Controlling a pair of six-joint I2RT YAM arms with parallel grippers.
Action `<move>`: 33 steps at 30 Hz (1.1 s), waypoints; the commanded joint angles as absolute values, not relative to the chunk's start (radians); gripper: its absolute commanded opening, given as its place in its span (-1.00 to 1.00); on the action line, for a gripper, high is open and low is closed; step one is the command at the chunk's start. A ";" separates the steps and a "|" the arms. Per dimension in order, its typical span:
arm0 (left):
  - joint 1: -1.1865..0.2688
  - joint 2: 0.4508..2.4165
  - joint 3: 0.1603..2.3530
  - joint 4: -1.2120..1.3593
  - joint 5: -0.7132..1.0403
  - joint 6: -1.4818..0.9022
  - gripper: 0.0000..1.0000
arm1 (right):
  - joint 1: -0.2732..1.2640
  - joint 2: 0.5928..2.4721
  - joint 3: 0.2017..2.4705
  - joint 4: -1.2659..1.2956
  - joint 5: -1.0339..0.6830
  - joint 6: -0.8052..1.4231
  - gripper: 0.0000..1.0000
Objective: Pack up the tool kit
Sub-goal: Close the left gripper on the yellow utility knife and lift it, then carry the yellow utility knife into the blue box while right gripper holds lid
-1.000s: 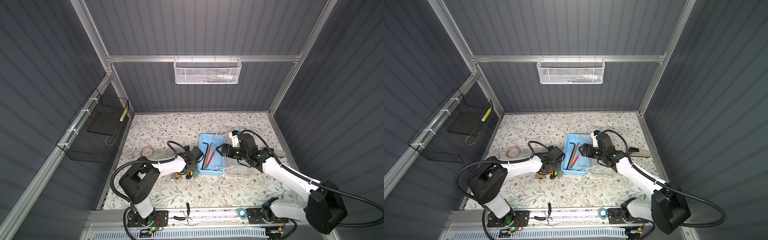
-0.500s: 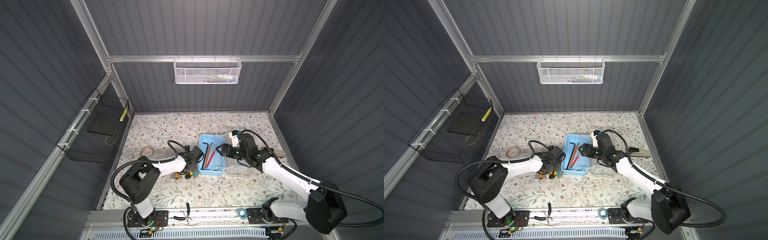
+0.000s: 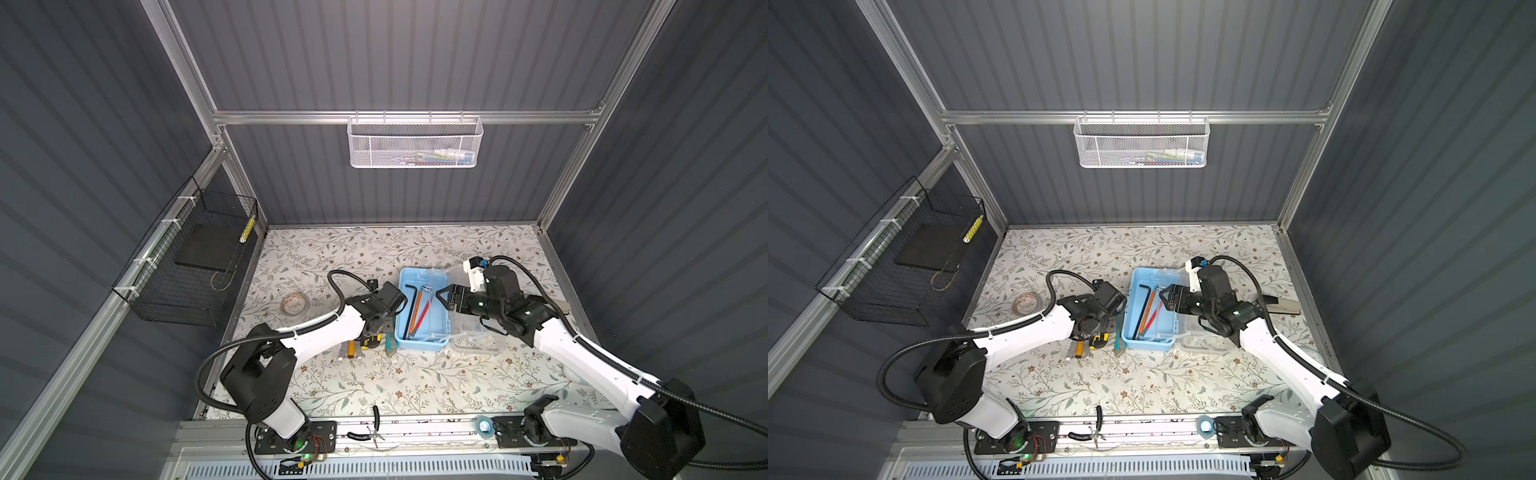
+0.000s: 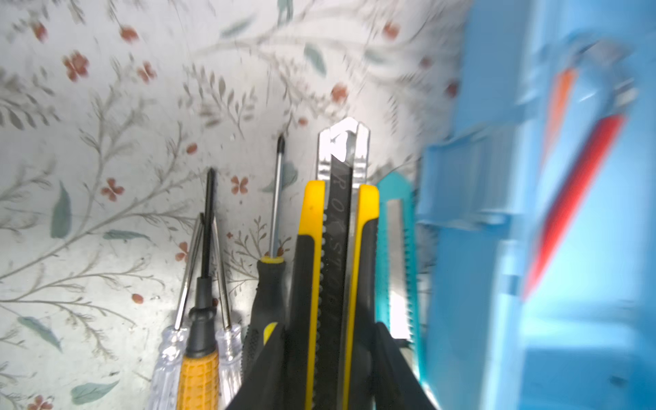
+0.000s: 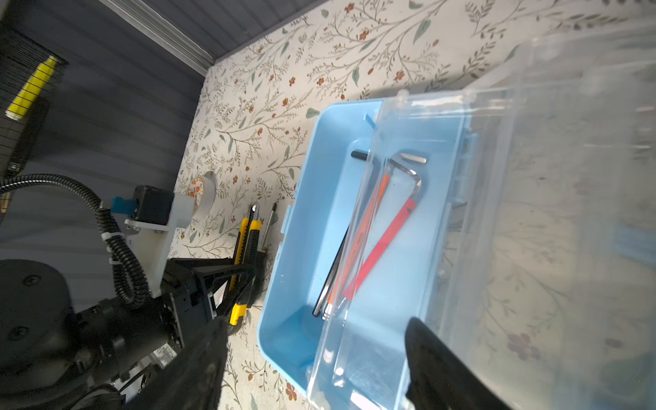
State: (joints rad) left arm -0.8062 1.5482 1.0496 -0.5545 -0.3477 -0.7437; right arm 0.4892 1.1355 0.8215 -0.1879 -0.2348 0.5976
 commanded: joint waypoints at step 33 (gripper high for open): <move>-0.957 1.964 1.540 -0.193 -0.074 -0.830 -0.45 | 0.341 0.872 0.704 -0.231 -0.231 0.608 0.60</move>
